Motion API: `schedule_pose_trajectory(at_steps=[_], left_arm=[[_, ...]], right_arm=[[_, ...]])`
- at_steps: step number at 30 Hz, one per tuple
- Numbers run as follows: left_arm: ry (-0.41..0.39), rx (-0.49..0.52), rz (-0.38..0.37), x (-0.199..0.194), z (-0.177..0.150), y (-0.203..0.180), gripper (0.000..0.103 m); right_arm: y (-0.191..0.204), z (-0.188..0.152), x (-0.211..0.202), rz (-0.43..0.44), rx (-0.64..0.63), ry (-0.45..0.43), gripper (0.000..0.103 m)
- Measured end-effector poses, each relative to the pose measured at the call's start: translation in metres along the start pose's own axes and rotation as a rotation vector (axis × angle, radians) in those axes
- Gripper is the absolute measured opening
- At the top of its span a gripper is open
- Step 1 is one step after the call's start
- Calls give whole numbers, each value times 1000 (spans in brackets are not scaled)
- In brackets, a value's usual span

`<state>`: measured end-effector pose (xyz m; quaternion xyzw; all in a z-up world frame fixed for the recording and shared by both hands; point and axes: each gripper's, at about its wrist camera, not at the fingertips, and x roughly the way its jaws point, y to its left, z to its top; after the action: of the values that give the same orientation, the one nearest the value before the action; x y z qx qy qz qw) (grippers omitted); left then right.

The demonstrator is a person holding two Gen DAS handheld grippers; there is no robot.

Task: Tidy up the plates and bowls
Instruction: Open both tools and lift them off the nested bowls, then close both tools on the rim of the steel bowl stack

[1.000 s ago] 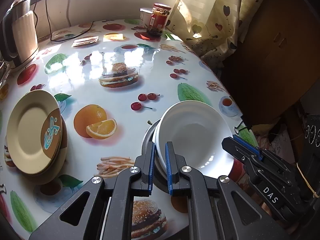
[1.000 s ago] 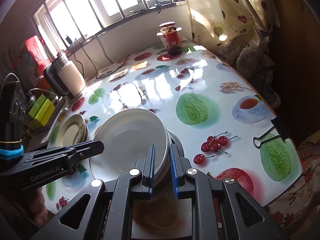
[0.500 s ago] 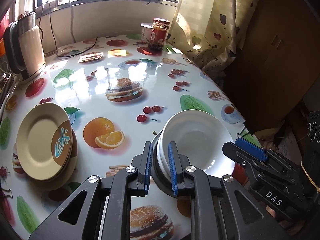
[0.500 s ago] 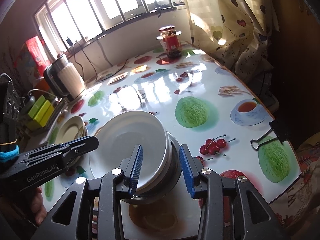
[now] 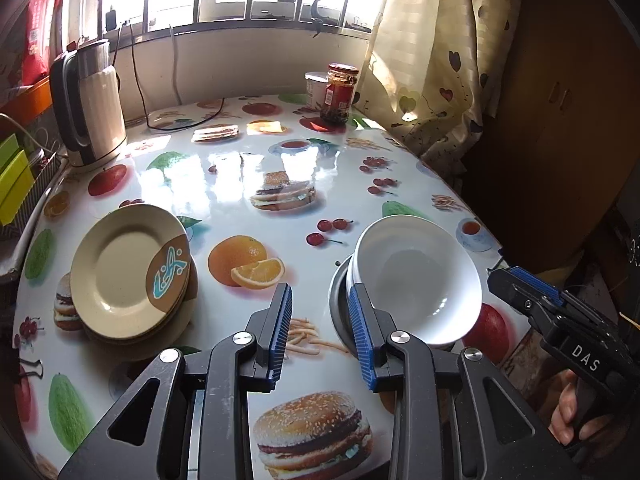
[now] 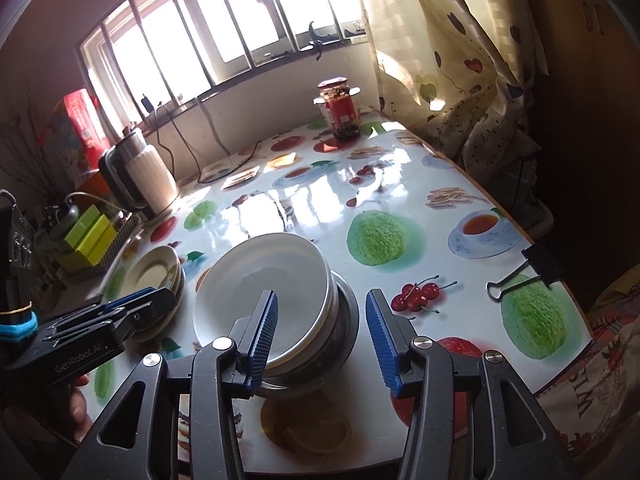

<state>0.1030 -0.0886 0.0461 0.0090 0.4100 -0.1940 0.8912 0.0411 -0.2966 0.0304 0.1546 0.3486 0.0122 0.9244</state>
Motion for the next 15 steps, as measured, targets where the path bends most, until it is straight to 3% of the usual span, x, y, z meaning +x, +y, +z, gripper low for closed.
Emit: schedule_pose_trajectory(at_steps=[15], left_arm=[[54, -13, 53, 17, -34, 14, 31]], right_arm=[[-31, -23, 0, -44, 39, 25, 48]])
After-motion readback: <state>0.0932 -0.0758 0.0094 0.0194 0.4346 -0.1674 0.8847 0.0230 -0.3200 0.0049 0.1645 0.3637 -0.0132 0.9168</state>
